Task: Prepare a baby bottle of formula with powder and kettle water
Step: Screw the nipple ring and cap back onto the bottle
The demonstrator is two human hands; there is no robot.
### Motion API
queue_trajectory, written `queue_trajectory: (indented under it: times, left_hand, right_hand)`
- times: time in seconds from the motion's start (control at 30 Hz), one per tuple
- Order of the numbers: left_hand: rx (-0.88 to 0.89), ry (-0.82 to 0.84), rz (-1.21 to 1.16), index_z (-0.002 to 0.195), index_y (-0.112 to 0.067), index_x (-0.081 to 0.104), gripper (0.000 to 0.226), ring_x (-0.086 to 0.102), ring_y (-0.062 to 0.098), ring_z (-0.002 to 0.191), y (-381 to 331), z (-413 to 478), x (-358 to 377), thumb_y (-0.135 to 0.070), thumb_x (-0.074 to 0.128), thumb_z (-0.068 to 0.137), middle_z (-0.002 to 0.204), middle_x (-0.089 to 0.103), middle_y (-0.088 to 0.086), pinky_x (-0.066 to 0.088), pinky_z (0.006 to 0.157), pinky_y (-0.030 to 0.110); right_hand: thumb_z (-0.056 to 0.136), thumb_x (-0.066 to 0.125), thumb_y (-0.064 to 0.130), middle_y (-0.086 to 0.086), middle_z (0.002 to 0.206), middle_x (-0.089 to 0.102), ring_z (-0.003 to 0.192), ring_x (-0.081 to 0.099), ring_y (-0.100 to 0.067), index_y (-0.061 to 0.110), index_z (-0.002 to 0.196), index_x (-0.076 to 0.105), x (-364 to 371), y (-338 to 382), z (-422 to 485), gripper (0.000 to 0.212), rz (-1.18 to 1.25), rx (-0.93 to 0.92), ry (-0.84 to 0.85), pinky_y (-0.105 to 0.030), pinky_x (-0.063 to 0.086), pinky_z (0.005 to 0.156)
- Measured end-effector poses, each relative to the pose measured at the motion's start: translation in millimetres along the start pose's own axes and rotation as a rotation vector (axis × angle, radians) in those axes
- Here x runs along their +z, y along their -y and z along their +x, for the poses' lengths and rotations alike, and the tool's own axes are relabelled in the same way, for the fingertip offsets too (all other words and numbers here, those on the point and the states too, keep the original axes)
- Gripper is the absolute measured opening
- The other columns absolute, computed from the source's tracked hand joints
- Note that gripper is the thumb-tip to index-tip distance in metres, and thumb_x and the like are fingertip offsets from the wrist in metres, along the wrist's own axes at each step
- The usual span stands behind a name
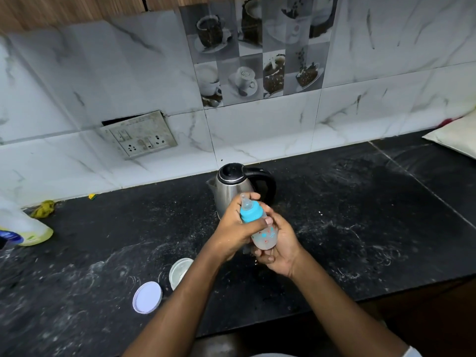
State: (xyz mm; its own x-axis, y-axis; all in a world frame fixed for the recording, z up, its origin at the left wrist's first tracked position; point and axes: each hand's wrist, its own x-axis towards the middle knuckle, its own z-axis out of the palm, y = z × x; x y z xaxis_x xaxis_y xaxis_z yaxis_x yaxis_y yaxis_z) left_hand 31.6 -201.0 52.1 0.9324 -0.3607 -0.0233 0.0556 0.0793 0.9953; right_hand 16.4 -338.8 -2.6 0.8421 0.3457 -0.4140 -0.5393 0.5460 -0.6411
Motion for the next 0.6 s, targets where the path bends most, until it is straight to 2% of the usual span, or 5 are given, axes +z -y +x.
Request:
queue_trajectory:
  times: [0.07,0.17,0.37,0.5,0.6]
  left_hand:
    - [-0.007,-0.022,0.037,0.129,-0.012,0.053,0.054,0.070,0.017,0.100,6,1,-4,0.003,0.081,0.086,0.110,0.072,0.006,0.061,0.084,0.029]
    - [-0.012,-0.114,0.124,0.122,-0.018,0.051,0.048,0.068,0.011,0.097,13,3,-13,0.001,0.081,0.090,0.105,0.070,0.001,0.059,0.089,0.030]
    - [-0.117,-0.185,0.149,0.120,-0.028,0.046,0.068,0.065,0.017,0.103,30,-6,-26,-0.006,0.082,0.067,0.123,0.066,0.015,0.057,0.101,0.046]
    - [-0.129,-0.201,0.188,0.125,-0.026,0.051,0.067,0.064,0.019,0.109,40,-15,-29,-0.003,0.086,0.073,0.131,0.066,0.016,0.054,0.106,0.046]
    - [-0.133,-0.236,0.134,0.124,-0.011,0.062,0.063,0.069,0.015,0.102,47,-19,-32,0.005,0.093,0.072,0.118,0.074,0.012,0.060,0.095,0.036]
  right_hand:
    - [0.100,0.029,0.077,-0.012,0.087,0.074,0.062,0.069,-0.027,0.017,0.112,0.074,-13,3,4,0.077,-0.415,-0.122,-0.250,-0.029,0.045,0.045]
    - [0.102,0.053,0.056,-0.007,0.095,0.072,0.094,0.069,-0.031,0.015,0.102,0.066,-50,13,11,0.043,-1.209,-0.474,-0.725,-0.040,0.052,0.076]
    - [0.090,0.067,0.055,-0.010,0.148,0.048,0.136,0.042,-0.038,0.029,0.153,0.040,-83,-2,19,0.073,-1.921,-0.017,-0.467,-0.048,0.044,0.106]
    - [0.092,0.073,0.037,-0.009,0.120,0.066,0.113,0.065,-0.031,0.018,0.126,0.063,-83,-2,19,0.040,-1.734,-0.205,-0.535,-0.041,0.054,0.092]
    - [0.088,0.083,0.027,-0.014,0.112,0.073,0.096,0.075,-0.029,0.016,0.113,0.068,-60,14,7,0.031,-0.886,-0.445,-0.563,-0.044,0.062,0.085]
